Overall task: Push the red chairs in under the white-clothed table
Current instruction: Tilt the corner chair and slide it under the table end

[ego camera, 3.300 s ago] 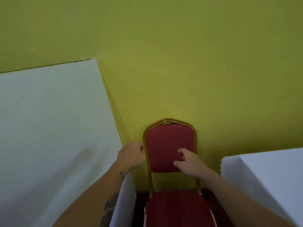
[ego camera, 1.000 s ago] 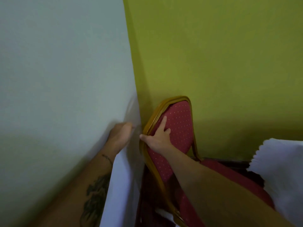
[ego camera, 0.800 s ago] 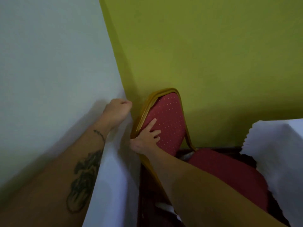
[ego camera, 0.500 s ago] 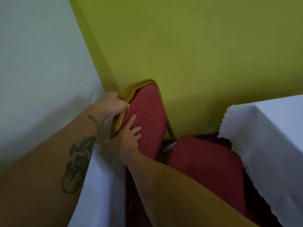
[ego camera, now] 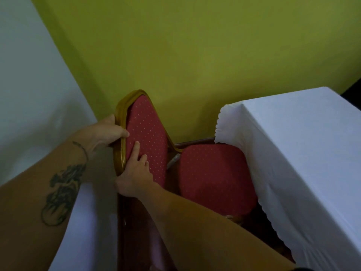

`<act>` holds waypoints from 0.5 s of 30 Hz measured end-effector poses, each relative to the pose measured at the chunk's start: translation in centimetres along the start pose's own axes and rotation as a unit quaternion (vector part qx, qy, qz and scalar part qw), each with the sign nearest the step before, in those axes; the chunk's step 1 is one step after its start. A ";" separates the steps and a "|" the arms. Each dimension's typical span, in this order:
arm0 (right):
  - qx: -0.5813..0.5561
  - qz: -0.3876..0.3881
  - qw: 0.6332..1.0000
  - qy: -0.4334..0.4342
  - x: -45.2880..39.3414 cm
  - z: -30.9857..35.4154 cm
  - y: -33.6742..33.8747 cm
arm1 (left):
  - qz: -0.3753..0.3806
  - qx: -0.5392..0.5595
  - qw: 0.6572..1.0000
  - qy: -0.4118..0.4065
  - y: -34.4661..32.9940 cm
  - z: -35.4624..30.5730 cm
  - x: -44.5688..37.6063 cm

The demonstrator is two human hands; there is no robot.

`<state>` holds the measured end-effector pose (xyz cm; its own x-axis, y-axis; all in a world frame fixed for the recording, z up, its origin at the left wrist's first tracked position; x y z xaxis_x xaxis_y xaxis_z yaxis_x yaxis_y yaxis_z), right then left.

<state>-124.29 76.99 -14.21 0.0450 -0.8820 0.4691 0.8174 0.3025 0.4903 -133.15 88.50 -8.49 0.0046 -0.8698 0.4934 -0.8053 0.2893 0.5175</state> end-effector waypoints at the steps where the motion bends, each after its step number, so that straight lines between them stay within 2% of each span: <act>1: 0.002 -0.001 1.000 0.002 0.6 -0.8 0.0 | 0.007 0.009 1.000 0.001 -0.5 0.3 0.7; 9: 0.011 0.036 0.999 0.030 6.0 -5.7 1.3 | 0.001 0.017 1.000 -0.009 -4.9 1.5 6.8; 15: 0.027 0.039 0.999 0.027 10.2 -8.6 2.0 | 0.044 0.049 0.998 0.004 -7.7 1.5 11.3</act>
<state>-117.31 65.49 -14.74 0.1394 -0.8728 0.4677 0.7779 0.3888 0.4937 -127.82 75.86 -8.00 -0.0642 -0.8400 0.5388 -0.8571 0.3230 0.4013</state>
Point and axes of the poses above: each hand's wrist, its own x-axis away from the middle knuckle, its own y-axis out of the back of the hand, z = x × y, the point moved 1 cm from there along -x, towards the middle knuckle, and after that the axes turned 3 degrees about -x, right-handed, at the moved point
